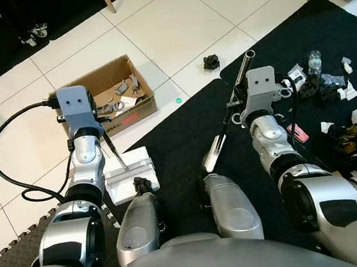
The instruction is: Sweep floor
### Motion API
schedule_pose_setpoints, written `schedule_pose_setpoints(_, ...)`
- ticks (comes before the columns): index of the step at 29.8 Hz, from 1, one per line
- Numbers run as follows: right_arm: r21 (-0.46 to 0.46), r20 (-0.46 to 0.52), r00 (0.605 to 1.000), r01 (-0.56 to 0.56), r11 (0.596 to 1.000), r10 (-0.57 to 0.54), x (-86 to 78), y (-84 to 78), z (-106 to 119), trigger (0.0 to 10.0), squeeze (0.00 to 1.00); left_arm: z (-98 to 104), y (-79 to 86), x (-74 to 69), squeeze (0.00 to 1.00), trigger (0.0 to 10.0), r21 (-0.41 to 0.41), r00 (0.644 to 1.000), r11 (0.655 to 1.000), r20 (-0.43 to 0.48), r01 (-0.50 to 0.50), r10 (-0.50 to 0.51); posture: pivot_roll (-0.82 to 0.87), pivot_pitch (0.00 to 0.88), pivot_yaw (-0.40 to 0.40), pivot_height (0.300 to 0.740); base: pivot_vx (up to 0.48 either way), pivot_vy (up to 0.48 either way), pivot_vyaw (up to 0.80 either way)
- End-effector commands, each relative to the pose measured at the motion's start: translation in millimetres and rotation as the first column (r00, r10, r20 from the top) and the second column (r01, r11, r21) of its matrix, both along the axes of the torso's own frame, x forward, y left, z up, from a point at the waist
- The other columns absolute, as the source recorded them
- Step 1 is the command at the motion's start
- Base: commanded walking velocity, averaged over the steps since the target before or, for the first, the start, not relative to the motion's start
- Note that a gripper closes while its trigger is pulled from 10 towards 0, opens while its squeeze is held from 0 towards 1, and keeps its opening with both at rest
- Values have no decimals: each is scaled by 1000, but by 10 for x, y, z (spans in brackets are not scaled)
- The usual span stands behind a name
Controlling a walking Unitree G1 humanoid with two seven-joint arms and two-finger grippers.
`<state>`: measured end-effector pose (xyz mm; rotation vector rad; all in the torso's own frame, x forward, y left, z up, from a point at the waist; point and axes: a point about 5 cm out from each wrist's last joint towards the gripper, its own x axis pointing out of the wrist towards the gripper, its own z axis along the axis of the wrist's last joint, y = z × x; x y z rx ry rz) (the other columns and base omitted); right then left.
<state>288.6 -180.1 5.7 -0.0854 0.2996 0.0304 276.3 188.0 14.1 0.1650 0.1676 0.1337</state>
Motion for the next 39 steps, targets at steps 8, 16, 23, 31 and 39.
schedule_pose_setpoints(8,27,-61,998,9,1000,-8,-99,11,-119,10000,0,-375,56,-296,0,10000,107,975,993,-223,48,-23,-34,60,11,740,0,0,0)
schedule_pose_setpoints(16,25,-66,998,-10,1000,11,-98,35,-124,10000,0,-370,51,-289,0,10000,105,977,994,-214,43,-19,-32,48,14,740,0,0,0)
schedule_pose_setpoints(23,16,-13,1000,-12,1000,12,2,5,-11,10000,0,-217,57,-166,0,10000,85,993,996,-116,26,-16,-26,43,19,740,0,0,0)
schedule_pose_setpoints(31,94,209,978,-10,996,-10,402,-17,514,10000,0,436,-8,287,0,10000,33,982,999,183,33,-39,-20,46,21,740,0,0,0)
schedule_pose_setpoints(39,146,319,944,-133,980,81,565,188,787,10000,0,918,-120,519,0,10000,-4,937,997,343,78,-72,-23,45,25,740,0,0,0)
